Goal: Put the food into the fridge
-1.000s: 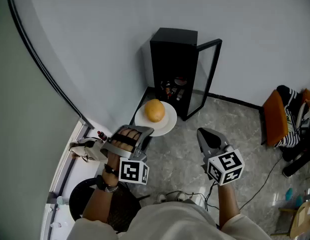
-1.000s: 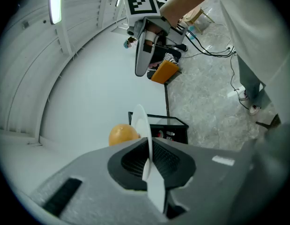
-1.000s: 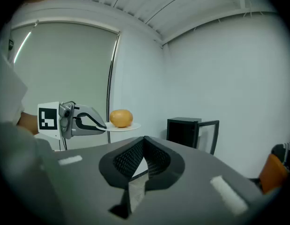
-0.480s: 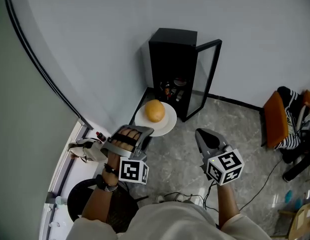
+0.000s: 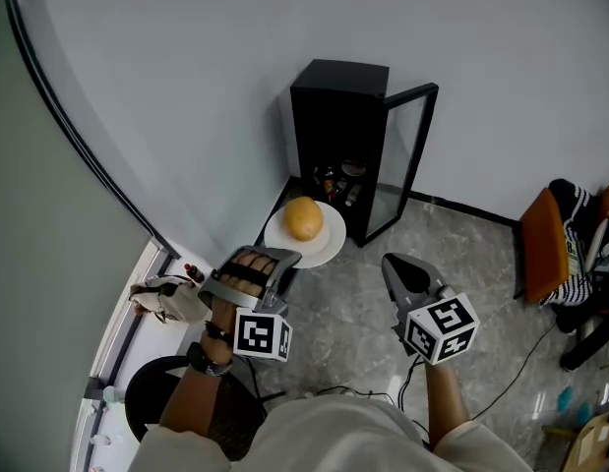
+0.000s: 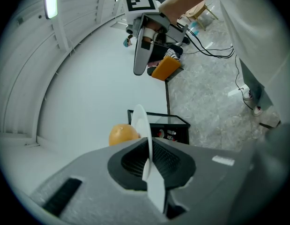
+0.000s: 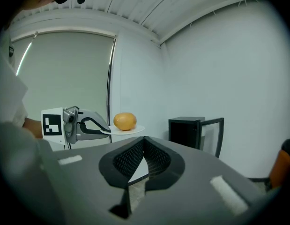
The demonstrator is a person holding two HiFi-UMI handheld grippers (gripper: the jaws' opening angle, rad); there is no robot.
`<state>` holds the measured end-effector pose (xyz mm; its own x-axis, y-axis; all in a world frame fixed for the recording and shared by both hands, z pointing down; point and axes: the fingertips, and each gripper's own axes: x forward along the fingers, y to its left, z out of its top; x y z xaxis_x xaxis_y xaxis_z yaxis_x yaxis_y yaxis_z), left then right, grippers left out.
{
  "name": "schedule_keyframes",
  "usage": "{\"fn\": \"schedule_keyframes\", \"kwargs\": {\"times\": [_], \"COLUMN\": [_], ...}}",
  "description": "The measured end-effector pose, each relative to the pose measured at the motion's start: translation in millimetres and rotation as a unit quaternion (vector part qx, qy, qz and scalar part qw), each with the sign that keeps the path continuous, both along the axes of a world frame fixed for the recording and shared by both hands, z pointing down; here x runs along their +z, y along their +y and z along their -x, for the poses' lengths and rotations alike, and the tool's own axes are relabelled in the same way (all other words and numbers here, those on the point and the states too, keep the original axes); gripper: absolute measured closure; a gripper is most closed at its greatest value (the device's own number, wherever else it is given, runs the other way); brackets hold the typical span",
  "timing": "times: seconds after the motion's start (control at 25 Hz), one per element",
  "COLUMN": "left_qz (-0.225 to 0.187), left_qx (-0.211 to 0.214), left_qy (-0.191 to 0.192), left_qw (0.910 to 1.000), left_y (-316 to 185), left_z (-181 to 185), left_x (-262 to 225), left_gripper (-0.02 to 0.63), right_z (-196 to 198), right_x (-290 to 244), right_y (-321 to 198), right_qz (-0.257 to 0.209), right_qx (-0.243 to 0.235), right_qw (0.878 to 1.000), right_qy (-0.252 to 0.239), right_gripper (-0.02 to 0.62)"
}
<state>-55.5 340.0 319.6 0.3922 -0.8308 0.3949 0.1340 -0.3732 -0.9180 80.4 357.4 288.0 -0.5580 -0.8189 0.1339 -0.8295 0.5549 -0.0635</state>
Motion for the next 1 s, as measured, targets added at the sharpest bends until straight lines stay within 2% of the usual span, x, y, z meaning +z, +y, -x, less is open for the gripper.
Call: {"fn": "schedule_keyframes", "kwargs": {"times": [0.2,0.56,1.0], "left_qz": [0.001,0.023,0.000], "left_qx": [-0.013,-0.029,-0.019], "left_qy": [0.002,0.004,-0.006], "left_qw": [0.9999,0.9993,0.9998], "left_y": [-12,-47,-173], "left_z": [-13,-24,4], "left_x": [7,31,30], "left_gripper": [0.589,0.589,0.590], "right_z": [-21,-40,-16], "right_x": [2,19,13], "right_y": [-10,-49,-172], "right_qz": [0.007,0.021,-0.005], "right_qx": [-0.010,-0.009,0.006], "right_qw": [1.000,1.000,1.000], "right_qy": [-0.024,-0.001,-0.008], "right_gripper": [0.589,0.588,0.589]}}
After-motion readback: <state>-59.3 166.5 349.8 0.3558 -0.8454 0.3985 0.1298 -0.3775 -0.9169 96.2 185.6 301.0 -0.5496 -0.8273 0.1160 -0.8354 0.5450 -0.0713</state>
